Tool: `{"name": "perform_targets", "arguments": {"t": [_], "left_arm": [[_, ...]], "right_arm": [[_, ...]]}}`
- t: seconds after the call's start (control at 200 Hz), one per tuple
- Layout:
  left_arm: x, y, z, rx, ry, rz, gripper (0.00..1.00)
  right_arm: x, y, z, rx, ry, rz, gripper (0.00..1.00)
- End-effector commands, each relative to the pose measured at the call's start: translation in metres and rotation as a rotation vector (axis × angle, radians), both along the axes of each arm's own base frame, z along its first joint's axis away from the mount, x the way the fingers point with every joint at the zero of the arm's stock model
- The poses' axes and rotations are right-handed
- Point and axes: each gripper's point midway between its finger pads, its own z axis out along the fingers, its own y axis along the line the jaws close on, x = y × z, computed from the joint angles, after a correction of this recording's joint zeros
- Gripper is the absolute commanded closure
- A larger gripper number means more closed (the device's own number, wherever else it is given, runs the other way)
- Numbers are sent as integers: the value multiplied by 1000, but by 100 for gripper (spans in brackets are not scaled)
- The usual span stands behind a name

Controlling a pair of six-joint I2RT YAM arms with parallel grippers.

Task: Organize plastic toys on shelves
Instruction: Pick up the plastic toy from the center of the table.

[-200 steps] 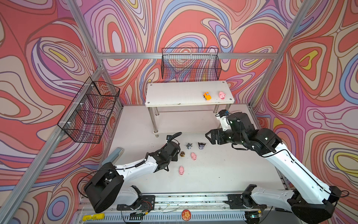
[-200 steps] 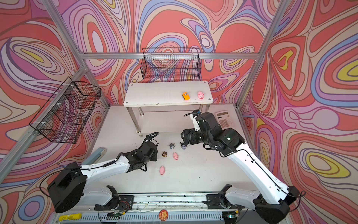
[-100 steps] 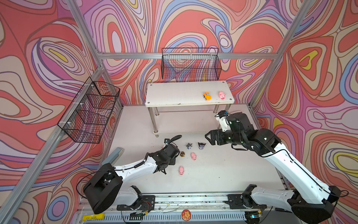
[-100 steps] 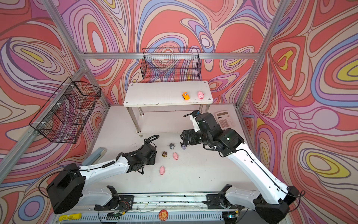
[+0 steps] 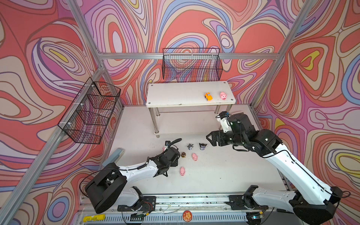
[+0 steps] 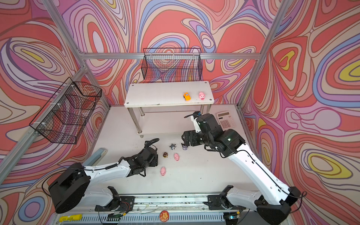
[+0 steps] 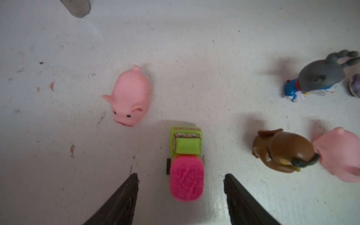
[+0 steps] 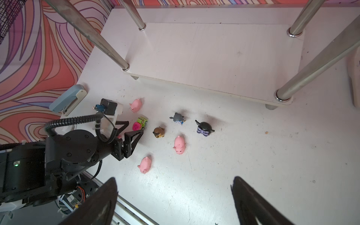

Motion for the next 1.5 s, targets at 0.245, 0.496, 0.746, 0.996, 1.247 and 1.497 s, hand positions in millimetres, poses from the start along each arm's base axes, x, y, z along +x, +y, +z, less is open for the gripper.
{"name": "perform_targets", "arguments": {"t": [0.245, 0.496, 0.746, 0.996, 1.247, 1.497], "left_arm": [[14, -7, 5, 6, -46, 12, 31], [16, -7, 1, 28, -40, 12, 41], [17, -8, -2, 26, -42, 16, 50], [17, -9, -7, 37, -32, 7, 55], [18, -9, -5, 34, -37, 13, 62], [18, -8, -7, 42, -33, 17, 73]], "right_arm": [[-1, -3, 4, -13, -6, -6, 4], [-2, -4, 8, -11, -11, -8, 4], [-3, -6, 7, -13, -7, -10, 4], [-5, -9, 10, -16, -11, -16, 4], [-6, -9, 10, -15, -8, -19, 4], [-7, -9, 10, -12, -3, -16, 4]]}}
